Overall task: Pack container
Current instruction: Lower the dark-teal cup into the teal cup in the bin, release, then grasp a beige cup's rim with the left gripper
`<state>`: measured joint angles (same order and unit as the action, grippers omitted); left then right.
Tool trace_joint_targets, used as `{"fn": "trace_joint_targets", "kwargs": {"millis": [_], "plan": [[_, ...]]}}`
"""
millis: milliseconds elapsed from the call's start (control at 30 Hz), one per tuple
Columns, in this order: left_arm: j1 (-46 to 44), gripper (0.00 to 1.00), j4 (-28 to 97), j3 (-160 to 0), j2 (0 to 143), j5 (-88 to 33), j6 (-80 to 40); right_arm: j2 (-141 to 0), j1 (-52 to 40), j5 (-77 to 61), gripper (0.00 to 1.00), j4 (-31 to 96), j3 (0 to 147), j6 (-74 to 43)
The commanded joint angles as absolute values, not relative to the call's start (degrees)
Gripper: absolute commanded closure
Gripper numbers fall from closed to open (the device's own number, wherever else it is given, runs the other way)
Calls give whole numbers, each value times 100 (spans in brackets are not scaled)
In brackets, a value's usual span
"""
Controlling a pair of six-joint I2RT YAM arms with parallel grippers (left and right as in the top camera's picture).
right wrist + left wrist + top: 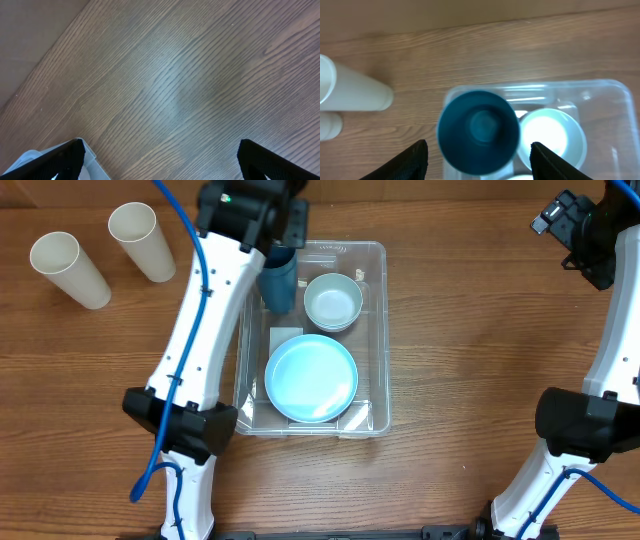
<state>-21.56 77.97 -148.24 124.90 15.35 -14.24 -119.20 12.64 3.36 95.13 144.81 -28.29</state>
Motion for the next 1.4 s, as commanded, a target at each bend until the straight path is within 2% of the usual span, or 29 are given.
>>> {"fn": "trace_joint_targets", "kwargs": {"millis": [0, 267, 600, 867, 900, 933, 967, 1200, 1367], "plan": [[-1483, 35, 7723, -14905, 12460, 1734, -1903, -11821, 1256, 379, 0, 9483, 14588, -2858], [-362, 37, 7039, -14883, 12687, 1564, -1949, -11821, 1256, 379, 0, 9483, 14588, -2858], [176, 34, 6534, -14883, 14162, 1710, -1929, -11821, 1256, 379, 0, 9483, 14588, -2856], [311, 35, 6442, -14866, 14372, 1712, -1929, -11821, 1256, 379, 0, 9483, 14588, -2856], [311, 41, 6440, -14866, 14374, 1712, -1929, -11821, 1256, 379, 0, 9483, 14588, -2858], [311, 63, 6438, -14866, 14374, 1712, -1929, -11821, 1256, 379, 0, 9483, 14588, -2858], [311, 96, 6440, -14866, 14374, 1710, -1929, -11821, 1256, 379, 0, 9483, 14588, -2858], [281, 96, 6768, -14910, 14230, 1546, -1929, -11821, 1256, 379, 0, 9483, 14588, -2858], [228, 96, 7461, -14947, 13235, 810, -1929, -11821, 1256, 379, 0, 9485, 14588, -2856]]}}
